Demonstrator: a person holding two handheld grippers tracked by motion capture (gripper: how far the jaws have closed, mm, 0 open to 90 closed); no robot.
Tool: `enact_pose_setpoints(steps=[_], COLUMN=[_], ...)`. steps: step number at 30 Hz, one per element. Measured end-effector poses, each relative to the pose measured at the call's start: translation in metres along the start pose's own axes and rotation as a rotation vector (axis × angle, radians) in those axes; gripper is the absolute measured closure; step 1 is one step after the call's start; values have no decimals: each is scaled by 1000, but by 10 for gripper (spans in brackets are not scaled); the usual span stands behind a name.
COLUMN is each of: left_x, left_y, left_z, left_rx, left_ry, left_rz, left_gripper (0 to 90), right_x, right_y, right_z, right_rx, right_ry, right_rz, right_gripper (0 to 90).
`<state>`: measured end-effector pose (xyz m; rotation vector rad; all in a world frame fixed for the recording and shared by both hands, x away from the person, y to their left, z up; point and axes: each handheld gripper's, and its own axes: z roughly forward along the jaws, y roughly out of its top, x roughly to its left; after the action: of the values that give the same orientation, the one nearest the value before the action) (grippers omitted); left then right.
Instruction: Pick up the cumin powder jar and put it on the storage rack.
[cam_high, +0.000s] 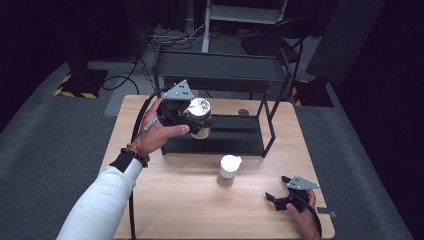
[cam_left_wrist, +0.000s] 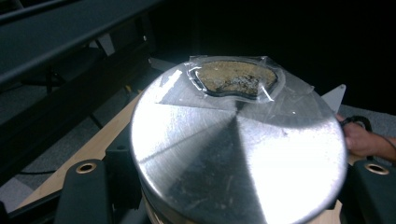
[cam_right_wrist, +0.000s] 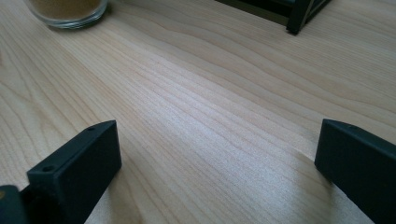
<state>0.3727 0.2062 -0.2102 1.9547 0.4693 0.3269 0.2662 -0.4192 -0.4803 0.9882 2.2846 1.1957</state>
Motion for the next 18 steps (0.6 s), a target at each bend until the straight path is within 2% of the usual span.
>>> enact_pose_setpoints(steps=[4,15,18], left_x=[5,16,21], left_y=[14,58,66], left_z=[0,-4,-4], left_rx=[-14,-3,-22], left_ry=[-2,14,20], left_rz=[2,37,30], left_gripper=[312,312,312], right_x=[-1,0,0], right_y=[0,0,0], right_z=[0,0,0], right_rx=[0,1,1], right_ry=[2,3,2], right_rz=[4,-3,-5], right_gripper=[1,0,1])
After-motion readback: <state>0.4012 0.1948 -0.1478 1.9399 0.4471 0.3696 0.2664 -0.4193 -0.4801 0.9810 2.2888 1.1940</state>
